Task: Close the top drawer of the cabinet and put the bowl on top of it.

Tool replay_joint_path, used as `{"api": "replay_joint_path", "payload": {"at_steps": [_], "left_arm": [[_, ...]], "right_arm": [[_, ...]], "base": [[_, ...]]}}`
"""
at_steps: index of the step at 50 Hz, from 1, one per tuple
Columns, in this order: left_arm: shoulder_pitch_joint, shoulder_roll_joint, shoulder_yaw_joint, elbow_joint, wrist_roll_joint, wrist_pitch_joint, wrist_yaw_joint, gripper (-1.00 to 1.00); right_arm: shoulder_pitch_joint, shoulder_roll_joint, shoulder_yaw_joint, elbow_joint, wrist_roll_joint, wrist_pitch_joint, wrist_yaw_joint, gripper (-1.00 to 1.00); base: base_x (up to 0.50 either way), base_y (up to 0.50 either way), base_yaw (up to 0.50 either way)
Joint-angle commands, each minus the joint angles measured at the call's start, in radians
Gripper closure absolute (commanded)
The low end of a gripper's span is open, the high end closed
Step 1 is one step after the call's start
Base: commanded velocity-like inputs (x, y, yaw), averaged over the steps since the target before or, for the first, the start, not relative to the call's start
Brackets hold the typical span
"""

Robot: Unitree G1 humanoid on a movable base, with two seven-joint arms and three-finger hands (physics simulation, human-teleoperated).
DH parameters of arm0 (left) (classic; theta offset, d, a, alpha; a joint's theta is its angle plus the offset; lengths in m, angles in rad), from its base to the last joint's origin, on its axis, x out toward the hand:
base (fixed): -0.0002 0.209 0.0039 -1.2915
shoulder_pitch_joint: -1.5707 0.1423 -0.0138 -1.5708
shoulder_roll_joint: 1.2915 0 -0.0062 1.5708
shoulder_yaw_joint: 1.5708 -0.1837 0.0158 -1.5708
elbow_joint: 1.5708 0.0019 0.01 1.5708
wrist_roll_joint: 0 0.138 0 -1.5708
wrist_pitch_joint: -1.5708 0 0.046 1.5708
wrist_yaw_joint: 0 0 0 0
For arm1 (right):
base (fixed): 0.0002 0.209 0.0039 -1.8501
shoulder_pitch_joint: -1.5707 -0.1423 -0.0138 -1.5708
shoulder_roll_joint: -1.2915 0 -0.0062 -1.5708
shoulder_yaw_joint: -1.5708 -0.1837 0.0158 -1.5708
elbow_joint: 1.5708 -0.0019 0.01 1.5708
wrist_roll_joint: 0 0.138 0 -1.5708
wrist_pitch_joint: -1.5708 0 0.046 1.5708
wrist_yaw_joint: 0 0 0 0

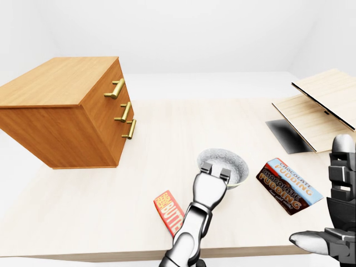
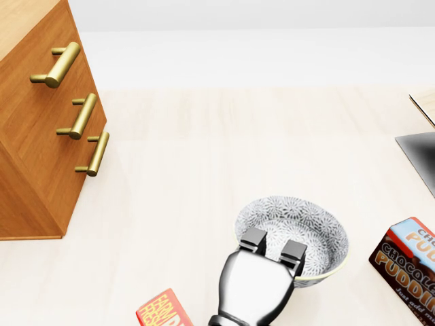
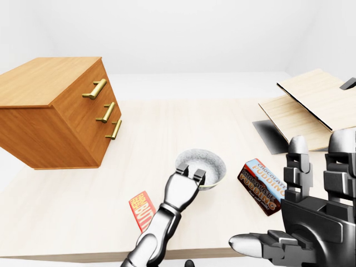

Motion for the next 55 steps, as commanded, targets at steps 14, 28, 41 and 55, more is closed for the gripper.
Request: {"api": "replay_joint_path", "payload": {"at_steps": [14, 28, 41, 55], "left_arm": [[-0.014, -0.002, -0.018, -0.482, 0.074, 0.000, -0.327, 1.00], [-0.082, -0.043, 0.037, -0.749, 0.112, 0.000, -0.695, 1.00], [-0.303, -0.089, 0.197, -0.888, 0.154, 0.000, -0.837, 1.00], [-0.636, -0.089, 0.396, -0.889, 0.203, 0.000, -0.837, 1.00]], "right_arm": [[0.003, 0.012, 0.019, 0.000, -0.025, 0.000, 0.012, -1.00], [0.029, 0.046, 0.079, 0.000, -0.086, 0.000, 0.048, -1.00], [0.014, 0.068, 0.083, 0.002, -0.117, 0.000, 0.070, -1.00], [0.025, 0.065, 0.127, 0.021, -0.152, 0.000, 0.065, -1.00]], "base": [[0.00, 0.00, 0.00], [0.00, 0.00, 0.00], [0.00, 0.00, 0.00], [0.00, 0.00, 0.00]]}}
